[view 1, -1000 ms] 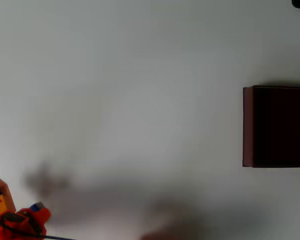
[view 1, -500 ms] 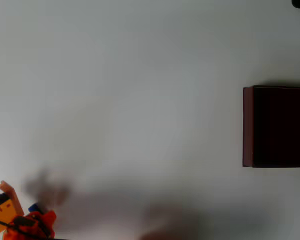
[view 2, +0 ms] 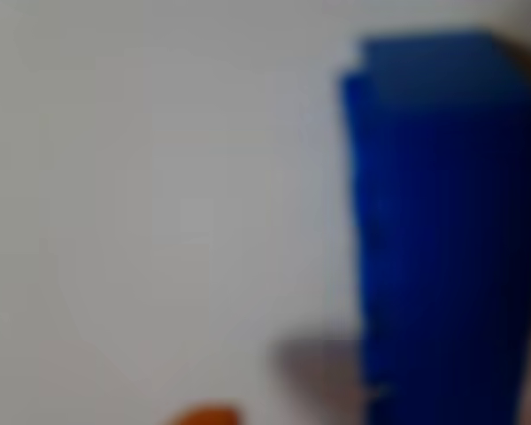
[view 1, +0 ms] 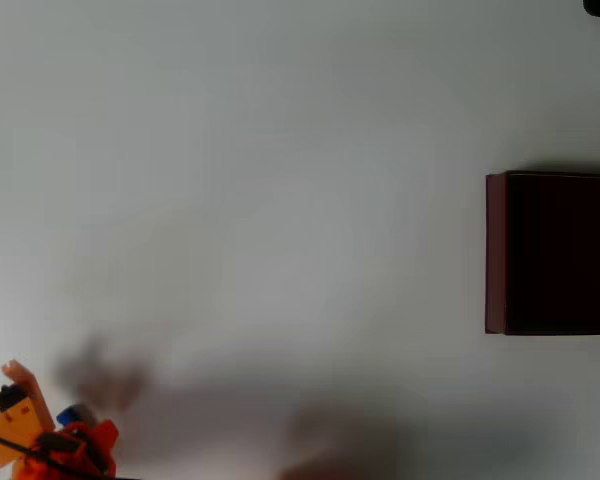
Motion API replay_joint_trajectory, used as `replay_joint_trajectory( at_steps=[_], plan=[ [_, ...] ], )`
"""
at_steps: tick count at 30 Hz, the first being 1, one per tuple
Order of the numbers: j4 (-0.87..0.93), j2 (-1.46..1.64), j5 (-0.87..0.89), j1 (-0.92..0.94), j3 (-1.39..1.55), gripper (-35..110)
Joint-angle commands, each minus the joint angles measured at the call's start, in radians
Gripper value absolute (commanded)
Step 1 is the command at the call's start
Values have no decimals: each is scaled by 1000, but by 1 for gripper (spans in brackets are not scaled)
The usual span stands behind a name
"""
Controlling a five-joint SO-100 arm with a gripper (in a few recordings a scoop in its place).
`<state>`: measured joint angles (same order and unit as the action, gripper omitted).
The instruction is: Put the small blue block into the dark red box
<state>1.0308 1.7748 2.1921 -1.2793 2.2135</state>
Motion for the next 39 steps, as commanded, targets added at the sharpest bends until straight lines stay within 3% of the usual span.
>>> replay_joint_trajectory(
  at_steps=[1,12,19,27,30,33,36,39],
  plan=[
    [-18,21,8,-2,6,25],
    [-83,-8,-14,8,23,23],
    [-272,71,-66,35,192,1],
    [-255,138,-110,63,252,1],
    [-104,227,-140,77,215,1],
    [215,322,-230,129,74,1],
    [499,411,-373,244,-49,1],
    [569,588,-629,440,-31,1]
  ],
)
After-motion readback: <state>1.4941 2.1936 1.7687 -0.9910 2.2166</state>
